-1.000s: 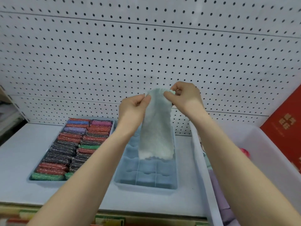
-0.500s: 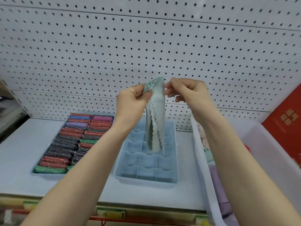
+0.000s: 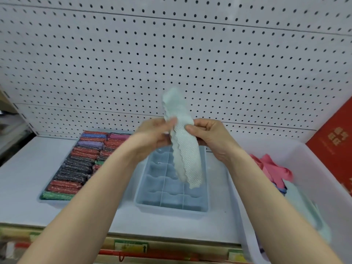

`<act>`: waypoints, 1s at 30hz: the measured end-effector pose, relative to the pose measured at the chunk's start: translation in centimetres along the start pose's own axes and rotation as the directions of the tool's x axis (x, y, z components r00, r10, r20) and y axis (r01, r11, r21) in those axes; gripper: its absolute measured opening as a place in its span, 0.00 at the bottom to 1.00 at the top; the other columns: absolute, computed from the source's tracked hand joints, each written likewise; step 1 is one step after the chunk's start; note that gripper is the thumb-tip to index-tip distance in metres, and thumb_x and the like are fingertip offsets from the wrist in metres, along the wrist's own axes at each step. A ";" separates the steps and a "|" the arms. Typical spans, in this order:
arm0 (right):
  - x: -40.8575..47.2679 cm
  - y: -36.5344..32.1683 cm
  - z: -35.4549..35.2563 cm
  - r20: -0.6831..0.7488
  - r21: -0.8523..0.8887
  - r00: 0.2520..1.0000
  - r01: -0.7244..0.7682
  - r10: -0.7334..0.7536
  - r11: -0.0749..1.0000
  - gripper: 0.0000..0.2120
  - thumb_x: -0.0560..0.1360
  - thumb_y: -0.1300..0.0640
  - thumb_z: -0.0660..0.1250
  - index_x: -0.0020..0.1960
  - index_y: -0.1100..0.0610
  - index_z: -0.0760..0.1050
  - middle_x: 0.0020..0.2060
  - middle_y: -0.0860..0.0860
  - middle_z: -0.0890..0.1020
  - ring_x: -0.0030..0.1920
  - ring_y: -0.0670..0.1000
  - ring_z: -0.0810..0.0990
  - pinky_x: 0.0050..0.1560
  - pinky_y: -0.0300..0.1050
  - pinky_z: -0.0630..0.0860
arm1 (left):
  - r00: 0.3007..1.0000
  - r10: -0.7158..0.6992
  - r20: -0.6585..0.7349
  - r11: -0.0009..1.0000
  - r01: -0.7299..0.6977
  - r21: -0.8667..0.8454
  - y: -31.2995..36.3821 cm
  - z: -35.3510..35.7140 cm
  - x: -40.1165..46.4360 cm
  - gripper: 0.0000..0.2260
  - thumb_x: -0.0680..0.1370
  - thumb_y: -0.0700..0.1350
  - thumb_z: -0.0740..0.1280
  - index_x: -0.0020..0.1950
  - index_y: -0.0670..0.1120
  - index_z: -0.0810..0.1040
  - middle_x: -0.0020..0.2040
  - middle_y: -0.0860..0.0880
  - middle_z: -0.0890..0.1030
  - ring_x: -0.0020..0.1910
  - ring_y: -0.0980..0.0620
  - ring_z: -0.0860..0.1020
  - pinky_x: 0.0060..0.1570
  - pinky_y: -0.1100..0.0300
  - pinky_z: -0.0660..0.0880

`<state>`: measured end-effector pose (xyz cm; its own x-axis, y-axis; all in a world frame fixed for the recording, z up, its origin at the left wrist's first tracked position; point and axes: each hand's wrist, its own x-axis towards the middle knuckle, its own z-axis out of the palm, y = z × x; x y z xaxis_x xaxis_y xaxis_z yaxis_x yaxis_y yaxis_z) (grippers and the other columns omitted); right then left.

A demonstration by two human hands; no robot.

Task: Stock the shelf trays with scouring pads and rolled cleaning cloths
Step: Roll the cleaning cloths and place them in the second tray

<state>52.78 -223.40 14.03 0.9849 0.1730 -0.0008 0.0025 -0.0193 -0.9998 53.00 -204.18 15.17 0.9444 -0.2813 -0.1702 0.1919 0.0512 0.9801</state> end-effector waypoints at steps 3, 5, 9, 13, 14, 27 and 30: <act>0.0 1.4 -0.3 -0.049 -0.034 0.994 -0.102 0.100 0.994 0.06 0.76 0.61 0.70 0.51 0.62 0.81 0.41 0.54 0.85 0.40 0.51 0.83 0.47 0.49 0.80 | 0.999 -0.032 -0.026 0.996 0.034 0.085 -3.5 0.5 0.0 0.11 0.77 0.38 0.70 0.59 0.39 0.80 0.51 0.40 0.84 0.50 0.45 0.83 0.53 0.55 0.80; 0.0 1.8 -0.4 -0.024 -0.061 0.987 -0.158 0.157 0.986 0.07 0.76 0.62 0.70 0.54 0.59 0.81 0.43 0.55 0.85 0.41 0.52 0.83 0.49 0.50 0.79 | 0.996 -0.006 -0.095 0.998 0.012 0.062 -4.3 0.8 0.2 0.10 0.76 0.36 0.70 0.57 0.40 0.81 0.47 0.41 0.84 0.48 0.44 0.82 0.52 0.54 0.81; 0.2 0.0 -0.3 -0.022 -0.017 0.999 0.048 -0.048 0.999 0.11 0.76 0.69 0.67 0.54 0.58 0.82 0.42 0.55 0.85 0.40 0.52 0.83 0.44 0.44 0.80 | 0.958 0.203 -0.203 0.979 -0.196 0.054 -2.6 1.5 0.1 0.09 0.75 0.34 0.70 0.53 0.43 0.82 0.42 0.48 0.82 0.39 0.51 0.81 0.39 0.61 0.80; 0.5 -2.1 -0.2 -0.002 -0.017 0.970 0.242 -0.242 0.970 0.17 0.75 0.75 0.63 0.40 0.59 0.84 0.40 0.50 0.85 0.42 0.50 0.81 0.43 0.43 0.78 | 0.901 0.370 -0.225 0.927 -0.375 0.021 -0.1 1.7 -0.3 0.13 0.74 0.26 0.64 0.42 0.42 0.82 0.43 0.47 0.81 0.36 0.54 0.81 0.34 0.63 0.77; 0.3 -2.2 -0.2 0.021 -0.001 0.969 0.246 -0.246 0.969 0.19 0.75 0.76 0.61 0.40 0.57 0.85 0.42 0.50 0.85 0.43 0.50 0.82 0.44 0.42 0.77 | 0.893 0.398 -0.210 0.914 -0.404 0.015 0.1 1.6 -0.3 0.16 0.73 0.24 0.62 0.39 0.43 0.81 0.43 0.47 0.80 0.35 0.54 0.80 0.32 0.64 0.75; 0.2 0.2 0.7 -0.014 0.037 1.000 -0.023 0.023 0.999 0.10 0.78 0.60 0.67 0.58 0.61 0.78 0.47 0.56 0.85 0.44 0.51 0.84 0.42 0.44 0.79 | 0.938 0.295 -0.183 0.955 -0.297 0.016 -1.0 0.1 0.0 0.14 0.82 0.38 0.59 0.65 0.49 0.77 0.58 0.48 0.81 0.50 0.53 0.82 0.47 0.61 0.78; 0.4 0.3 1.3 -0.052 0.034 0.998 -0.033 0.034 0.999 0.11 0.79 0.60 0.66 0.60 0.61 0.78 0.47 0.56 0.85 0.45 0.52 0.84 0.43 0.46 0.80 | 0.999 0.016 -0.040 0.997 -0.019 -0.069 -2.2 -0.1 -0.5 0.16 0.80 0.45 0.66 0.66 0.41 0.75 0.56 0.43 0.83 0.51 0.46 0.84 0.46 0.55 0.81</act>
<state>52.95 -222.09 13.68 0.9921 0.1206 -0.0342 -0.0355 0.0091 -0.9993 52.11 -204.09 13.05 0.9573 -0.2418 -0.1582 0.1919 0.1225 0.9737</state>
